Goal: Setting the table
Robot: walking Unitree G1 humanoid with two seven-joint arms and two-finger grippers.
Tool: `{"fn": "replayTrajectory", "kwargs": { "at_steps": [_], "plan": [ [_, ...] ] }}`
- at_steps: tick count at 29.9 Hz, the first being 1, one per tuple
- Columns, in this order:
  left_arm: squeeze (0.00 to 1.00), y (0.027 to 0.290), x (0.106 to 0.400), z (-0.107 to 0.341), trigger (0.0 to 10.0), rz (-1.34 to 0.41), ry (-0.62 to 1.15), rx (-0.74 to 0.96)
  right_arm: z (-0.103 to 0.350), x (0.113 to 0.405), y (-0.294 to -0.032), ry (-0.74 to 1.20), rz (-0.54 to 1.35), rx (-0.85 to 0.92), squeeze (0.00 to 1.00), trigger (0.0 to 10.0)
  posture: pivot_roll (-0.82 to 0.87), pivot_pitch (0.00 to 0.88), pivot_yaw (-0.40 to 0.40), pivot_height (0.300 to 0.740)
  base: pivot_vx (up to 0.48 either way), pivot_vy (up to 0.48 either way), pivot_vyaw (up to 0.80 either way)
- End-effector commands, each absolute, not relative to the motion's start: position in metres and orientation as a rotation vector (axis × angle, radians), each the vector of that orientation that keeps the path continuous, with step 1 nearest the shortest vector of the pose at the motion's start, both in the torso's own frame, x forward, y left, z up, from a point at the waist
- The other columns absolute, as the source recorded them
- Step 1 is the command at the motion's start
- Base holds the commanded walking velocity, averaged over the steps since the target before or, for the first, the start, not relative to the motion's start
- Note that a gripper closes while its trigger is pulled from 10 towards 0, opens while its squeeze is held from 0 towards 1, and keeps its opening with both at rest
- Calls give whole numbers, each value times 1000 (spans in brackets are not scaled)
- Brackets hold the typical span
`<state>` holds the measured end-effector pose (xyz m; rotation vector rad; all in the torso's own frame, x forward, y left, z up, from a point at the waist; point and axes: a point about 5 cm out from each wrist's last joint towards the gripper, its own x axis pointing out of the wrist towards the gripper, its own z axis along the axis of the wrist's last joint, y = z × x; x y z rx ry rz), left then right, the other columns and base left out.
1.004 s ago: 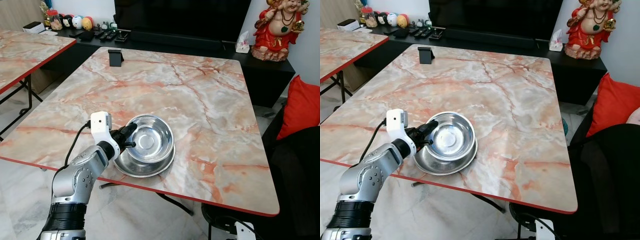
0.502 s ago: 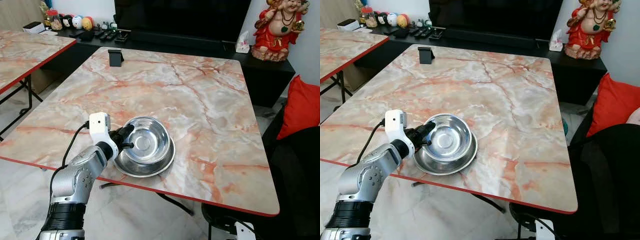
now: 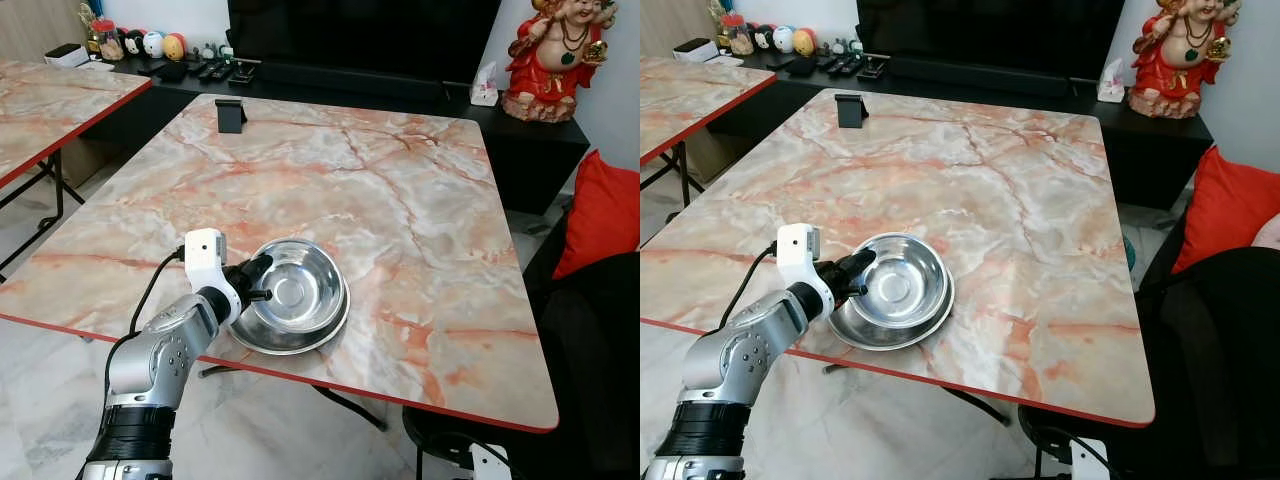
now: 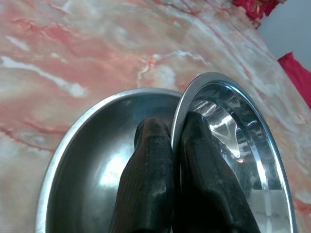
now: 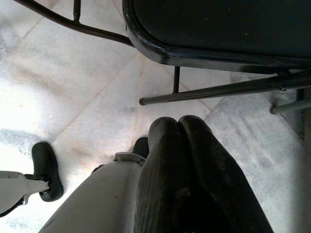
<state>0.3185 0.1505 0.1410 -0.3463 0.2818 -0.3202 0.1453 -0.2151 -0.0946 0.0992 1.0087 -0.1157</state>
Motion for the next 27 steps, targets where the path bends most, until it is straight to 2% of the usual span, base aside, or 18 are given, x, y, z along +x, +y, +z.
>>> {"fn": "replayTrajectory", "kwargs": {
  "at_steps": [1,6,7,8,10,11,14,15,27],
  "plan": [
    [0,150,319,139,10000,-311,295,-324,-96,144,-214,1022,-113,102,0,10000,35,0,-24,740,0,0,0],
    [0,149,318,138,10000,-309,299,-325,-96,144,-214,1024,-111,101,0,10000,35,0,-24,740,0,0,0],
    [631,149,318,138,10000,-307,298,-324,-96,144,-214,1024,-111,102,0,10000,35,0,-24,740,0,0,0],
    [753,149,318,138,10000,-304,299,-322,-96,144,-214,1024,-111,101,0,10000,35,0,-24,740,0,0,0],
    [733,149,319,138,10000,-301,299,-317,-96,144,-214,1024,-111,102,0,10000,35,0,-24,740,0,0,0],
    [518,150,319,138,10000,-299,296,-310,-96,144,-214,1024,-111,102,0,10000,35,0,-24,740,0,0,0],
    [518,150,319,138,10000,-298,294,-306,-96,144,-214,1024,-111,102,0,10000,35,0,-24,740,0,0,0],
    [0,151,320,138,10000,-291,290,-302,-96,144,-214,1024,-111,101,0,10000,35,0,-24,740,0,0,0],
    [0,153,323,141,10000,-263,272,-271,-96,144,-214,1024,-108,100,0,10000,36,2,-25,740,0,0,0]
  ]
}}
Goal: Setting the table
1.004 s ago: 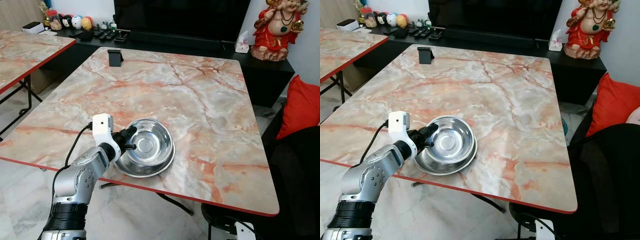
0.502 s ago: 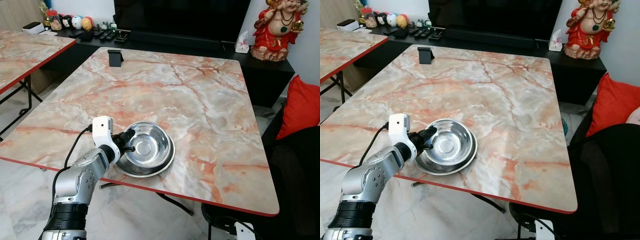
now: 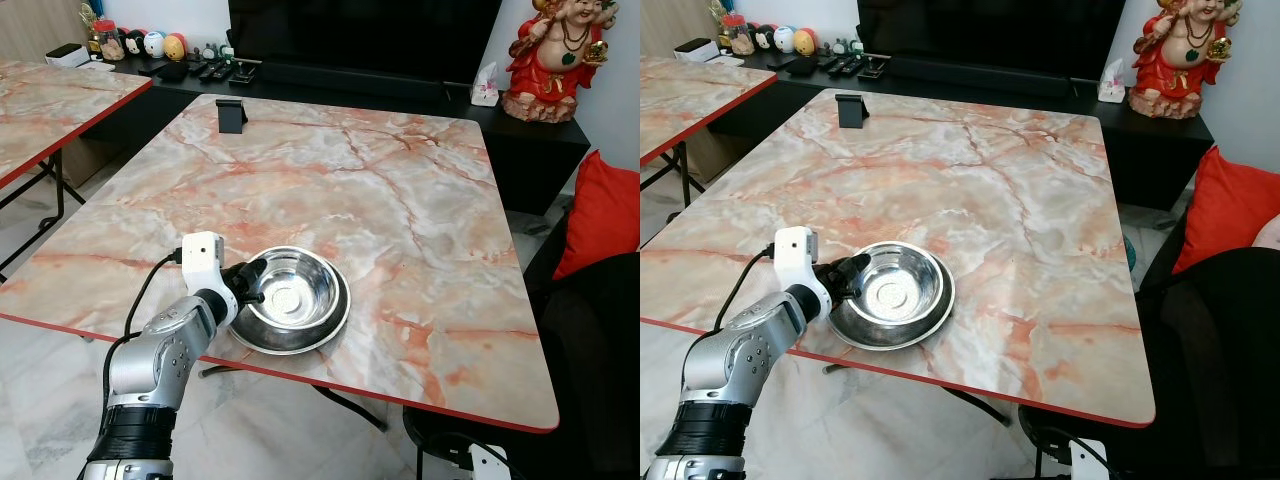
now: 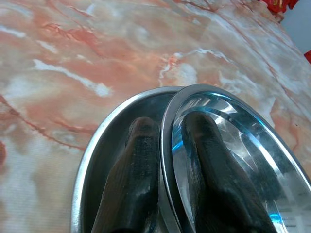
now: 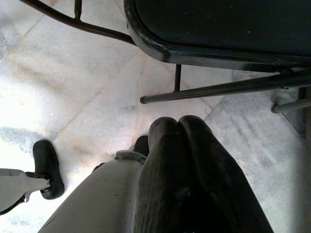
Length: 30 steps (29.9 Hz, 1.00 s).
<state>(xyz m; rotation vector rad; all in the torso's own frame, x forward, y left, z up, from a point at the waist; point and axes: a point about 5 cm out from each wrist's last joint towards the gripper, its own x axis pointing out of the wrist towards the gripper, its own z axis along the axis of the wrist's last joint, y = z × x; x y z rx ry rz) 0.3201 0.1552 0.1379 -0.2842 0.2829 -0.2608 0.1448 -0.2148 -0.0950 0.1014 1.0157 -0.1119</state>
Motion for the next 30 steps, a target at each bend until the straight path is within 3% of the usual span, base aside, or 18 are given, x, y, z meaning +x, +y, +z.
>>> {"fn": "replayTrajectory", "kwargs": {
  "at_steps": [1,17,24,30],
  "plan": [
    [0,153,323,141,10000,-265,267,-227,-96,144,-214,1025,-107,100,0,10000,36,2,-27,740,0,0,0],
    [0,145,321,140,10000,-294,238,-39,-96,144,-214,1029,-99,98,0,10000,36,5,-28,740,0,0,0],
    [0,150,324,143,10000,-255,180,140,-96,144,-214,1030,-98,99,0,10000,36,6,-28,740,0,0,0],
    [0,153,328,168,10000,-210,29,58,-96,144,-214,1030,-98,98,0,10000,34,8,-28,740,0,0,0]
  ]
}}
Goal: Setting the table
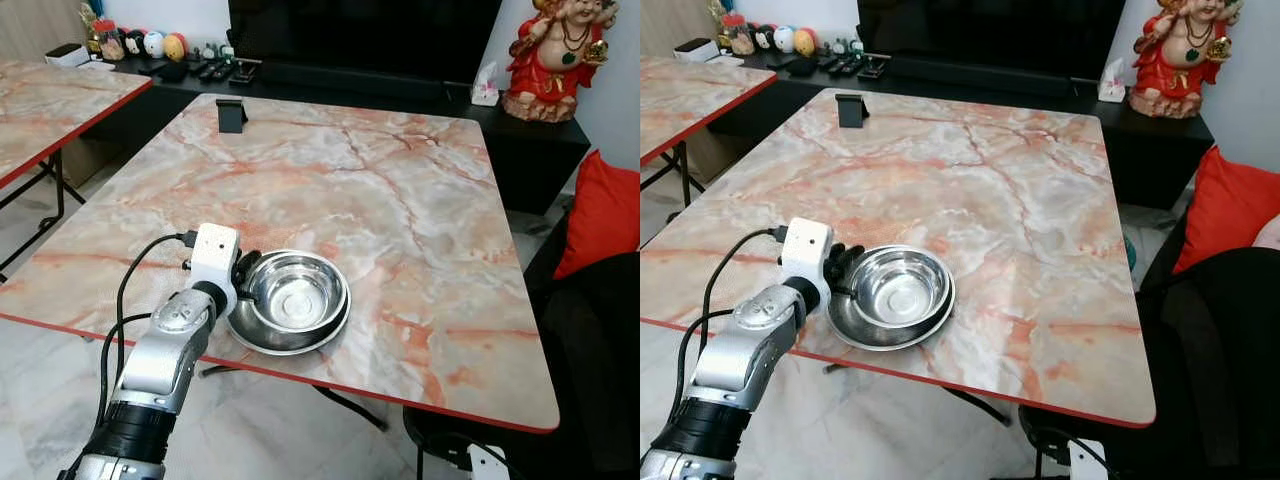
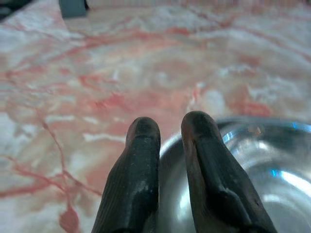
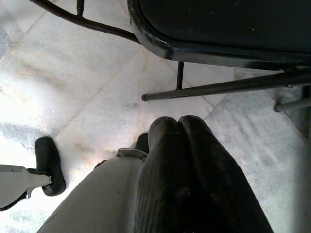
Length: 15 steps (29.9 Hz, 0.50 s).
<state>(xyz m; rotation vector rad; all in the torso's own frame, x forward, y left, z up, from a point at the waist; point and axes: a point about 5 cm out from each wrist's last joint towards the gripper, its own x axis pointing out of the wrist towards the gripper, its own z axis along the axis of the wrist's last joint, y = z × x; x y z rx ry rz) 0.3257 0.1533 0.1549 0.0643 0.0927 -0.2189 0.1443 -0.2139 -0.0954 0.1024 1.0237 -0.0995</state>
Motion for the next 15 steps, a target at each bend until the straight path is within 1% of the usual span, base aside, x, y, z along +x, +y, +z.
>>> {"fn": "replayTrajectory", "kwargs": {
  "at_steps": [1,2,5,9,14,15],
  "plan": [
    [0,153,329,173,10000,-221,12,20,-96,144,-214,1030,-97,98,0,10000,36,9,-30,740,0,0,0],
    [0,149,330,179,10000,-274,12,-86,-96,144,-214,1030,-96,98,0,10000,36,9,-30,740,0,0,0],
    [0,146,330,181,10000,-314,16,-122,-95,144,-214,1029,-97,99,0,10000,37,9,-28,740,0,0,0],
    [0,137,327,193,10000,-461,32,-217,-95,144,-214,1029,-99,101,0,10000,37,10,-26,740,0,0,0],
    [0,138,323,193,10000,-563,103,-148,-96,144,-214,1030,-100,103,0,10000,37,10,-26,740,0,0,0],
    [0,143,323,194,10000,-577,124,-119,-96,144,-214,1032,-99,103,0,10000,37,10,-26,740,0,0,0]
  ]
}}
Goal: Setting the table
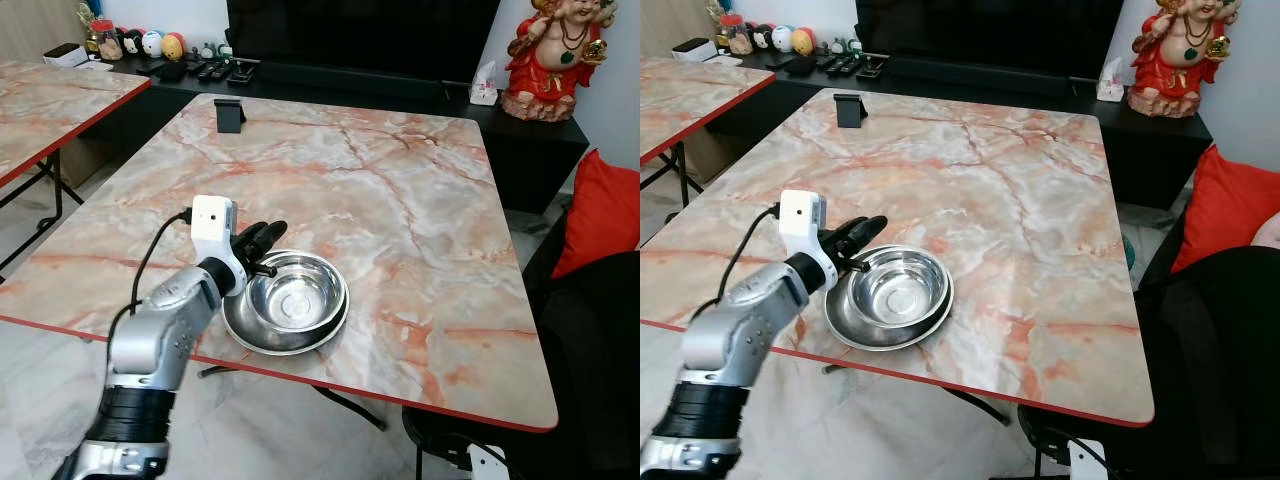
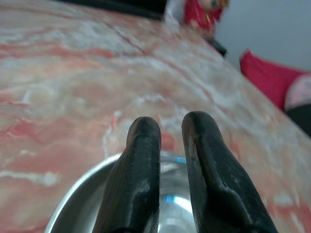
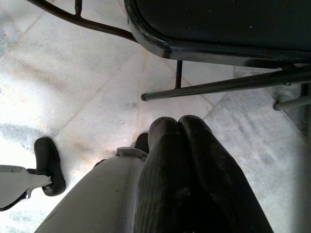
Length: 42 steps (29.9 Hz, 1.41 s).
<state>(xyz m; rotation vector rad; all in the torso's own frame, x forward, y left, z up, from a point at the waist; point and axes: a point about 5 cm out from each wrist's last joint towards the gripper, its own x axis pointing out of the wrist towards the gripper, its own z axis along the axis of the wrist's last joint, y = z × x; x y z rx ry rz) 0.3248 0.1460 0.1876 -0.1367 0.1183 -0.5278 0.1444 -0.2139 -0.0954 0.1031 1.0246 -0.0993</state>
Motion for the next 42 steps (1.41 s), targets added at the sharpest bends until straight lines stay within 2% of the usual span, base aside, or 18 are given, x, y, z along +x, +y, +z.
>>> {"fn": "replayTrajectory", "kwargs": {
  "at_steps": [1,6,16,22,28,42],
  "plan": [
    [0,150,325,193,10000,-563,156,-97,-96,144,-214,1034,-97,102,0,10000,44,12,-28,740,0,0,0],
    [0,164,326,185,10000,-540,254,-99,-96,144,-214,1040,-91,99,0,10000,43,15,-29,740,0,0,0],
    [0,151,311,178,10000,-691,348,-243,-96,143,-215,1049,-88,98,0,10000,41,16,-31,740,0,0,0],
    [0,147,304,171,10000,-743,394,-192,-96,143,-215,1053,-84,98,0,10000,40,17,-26,740,0,0,0],
    [0,150,306,157,10000,-687,478,-102,-96,143,-214,1056,-85,100,0,10000,41,12,-22,740,0,0,0],
    [0,147,309,149,10000,-649,480,-70,-97,142,-213,1058,-82,100,0,10000,38,0,-22,740,0,0,0]
  ]
}}
